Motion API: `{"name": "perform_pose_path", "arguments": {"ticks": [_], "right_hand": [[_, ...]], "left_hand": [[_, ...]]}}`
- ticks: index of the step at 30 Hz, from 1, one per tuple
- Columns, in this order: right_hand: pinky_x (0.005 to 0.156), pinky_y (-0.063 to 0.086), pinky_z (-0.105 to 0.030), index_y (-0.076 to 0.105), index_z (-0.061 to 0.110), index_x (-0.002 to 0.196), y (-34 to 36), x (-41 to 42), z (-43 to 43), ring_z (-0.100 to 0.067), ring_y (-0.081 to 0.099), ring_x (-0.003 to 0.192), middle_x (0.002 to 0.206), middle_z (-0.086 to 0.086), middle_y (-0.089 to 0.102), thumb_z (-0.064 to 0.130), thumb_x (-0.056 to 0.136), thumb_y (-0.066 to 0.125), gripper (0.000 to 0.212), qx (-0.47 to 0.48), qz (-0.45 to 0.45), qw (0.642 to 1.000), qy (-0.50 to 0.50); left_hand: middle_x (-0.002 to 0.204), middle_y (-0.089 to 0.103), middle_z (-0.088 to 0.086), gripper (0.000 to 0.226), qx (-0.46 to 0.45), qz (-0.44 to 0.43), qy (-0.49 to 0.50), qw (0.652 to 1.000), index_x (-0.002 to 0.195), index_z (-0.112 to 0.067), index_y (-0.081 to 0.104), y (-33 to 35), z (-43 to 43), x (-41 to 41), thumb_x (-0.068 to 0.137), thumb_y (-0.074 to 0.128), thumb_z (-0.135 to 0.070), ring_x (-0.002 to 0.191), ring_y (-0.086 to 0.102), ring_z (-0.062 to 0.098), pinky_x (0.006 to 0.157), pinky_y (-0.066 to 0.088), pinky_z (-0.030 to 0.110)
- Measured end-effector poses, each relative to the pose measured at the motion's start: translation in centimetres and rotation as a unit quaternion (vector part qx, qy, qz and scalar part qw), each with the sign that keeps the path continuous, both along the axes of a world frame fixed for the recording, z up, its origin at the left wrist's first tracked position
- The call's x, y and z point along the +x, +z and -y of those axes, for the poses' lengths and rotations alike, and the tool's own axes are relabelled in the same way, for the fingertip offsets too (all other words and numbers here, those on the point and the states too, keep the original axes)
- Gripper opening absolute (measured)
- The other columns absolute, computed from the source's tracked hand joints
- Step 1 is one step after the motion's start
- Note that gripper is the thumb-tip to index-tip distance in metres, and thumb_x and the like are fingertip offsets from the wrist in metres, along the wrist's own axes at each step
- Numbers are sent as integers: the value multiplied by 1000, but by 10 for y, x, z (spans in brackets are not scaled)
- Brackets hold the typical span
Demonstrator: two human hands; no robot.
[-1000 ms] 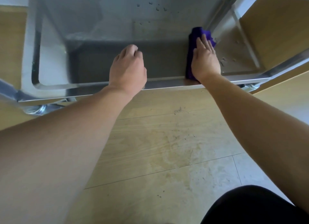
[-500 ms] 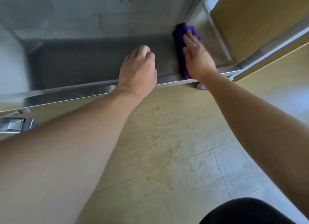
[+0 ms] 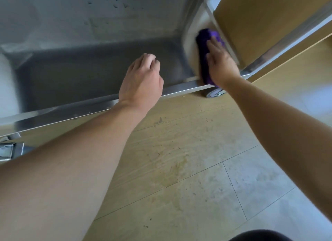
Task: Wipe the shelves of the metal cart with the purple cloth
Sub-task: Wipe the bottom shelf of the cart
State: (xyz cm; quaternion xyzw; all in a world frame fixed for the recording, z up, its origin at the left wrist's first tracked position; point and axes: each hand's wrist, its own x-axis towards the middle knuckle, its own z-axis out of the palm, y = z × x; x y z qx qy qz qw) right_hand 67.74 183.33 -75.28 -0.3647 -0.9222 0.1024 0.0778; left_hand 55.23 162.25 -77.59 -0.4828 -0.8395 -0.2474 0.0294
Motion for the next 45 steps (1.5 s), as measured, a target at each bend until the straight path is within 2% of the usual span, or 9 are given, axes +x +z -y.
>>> {"name": "perform_pose_path", "arguments": {"ticks": [5, 10, 12, 19, 22, 26, 33, 39, 45], "right_hand": [[118, 21, -43, 27, 11, 148, -6, -30, 0, -29, 18, 146, 160, -7, 13, 15, 98, 30, 51, 7, 39, 988, -148], [119, 17, -33, 30, 17, 149, -6, -61, 57, -20, 19, 147, 159, -1, 20, 21, 101, 34, 48, 9, -5, 997, 77], [117, 19, -32, 33, 18, 148, -3, -51, 40, -19, 22, 146, 158, 0, 23, 21, 101, 35, 47, 3, -8, 995, 100], [118, 22, -45, 27, 11, 148, -3, -9, -28, -28, 18, 146, 160, -6, 14, 13, 97, 30, 51, 10, 38, 983, -178], [116, 27, -39, 34, 13, 145, -7, -40, 23, -25, 27, 143, 158, -5, 24, 15, 96, 36, 50, 18, -10, 997, -70], [119, 20, -34, 30, 18, 149, -10, -62, 67, -19, 20, 146, 159, 2, 22, 22, 101, 33, 49, 8, -24, 997, 72], [119, 23, -35, 32, 19, 148, -4, -61, 70, -19, 22, 146, 158, 2, 23, 24, 100, 33, 48, 9, -31, 998, 60], [120, 15, -35, 25, 12, 150, -18, -116, 110, -24, 14, 147, 161, -4, 13, 18, 95, 32, 56, 16, -17, 997, -73], [117, 22, -30, 36, 17, 146, -17, -162, 153, -18, 24, 145, 158, 2, 25, 15, 97, 37, 49, 7, -61, 977, 206]], "left_hand": [[129, 54, 14, 35, -7, 0, -7, 1000, 120, 2, 59, -2, -3, 6, 90, 43, -7, 126, 48, 33, 111, 36, 40], [129, 54, 11, 37, -12, 0, -8, 1000, 123, 0, 59, -2, -1, 5, 91, 43, -10, 124, 50, 29, 109, 38, 38], [129, 54, 10, 37, -1, 9, -5, 1000, 122, -1, 60, -2, -1, 3, 91, 43, -10, 122, 52, 28, 107, 40, 38], [133, 52, 9, 33, 9, 23, -4, 1000, 118, -2, 60, -5, -2, 7, 92, 41, -9, 129, 46, 28, 110, 37, 38], [132, 53, 10, 34, 16, 30, 5, 999, 120, -1, 61, -4, -3, 9, 92, 43, -8, 126, 48, 29, 109, 38, 38], [134, 54, 7, 37, 19, 53, 1, 998, 125, -3, 61, 2, 0, 3, 92, 46, -10, 122, 53, 24, 105, 41, 33], [128, 60, 2, 27, -18, 4, 31, 999, 102, -12, 71, 19, 63, -57, 88, 48, -13, 104, 62, 29, 91, 49, 39], [131, 59, 7, 34, -7, -24, 99, 995, 118, -6, 66, 3, 103, -81, 90, 47, -8, 111, 60, 29, 100, 47, 41], [131, 58, 5, 37, -32, -34, 115, 992, 122, -7, 63, 2, 105, -81, 90, 46, -11, 108, 61, 28, 95, 50, 42]]}}
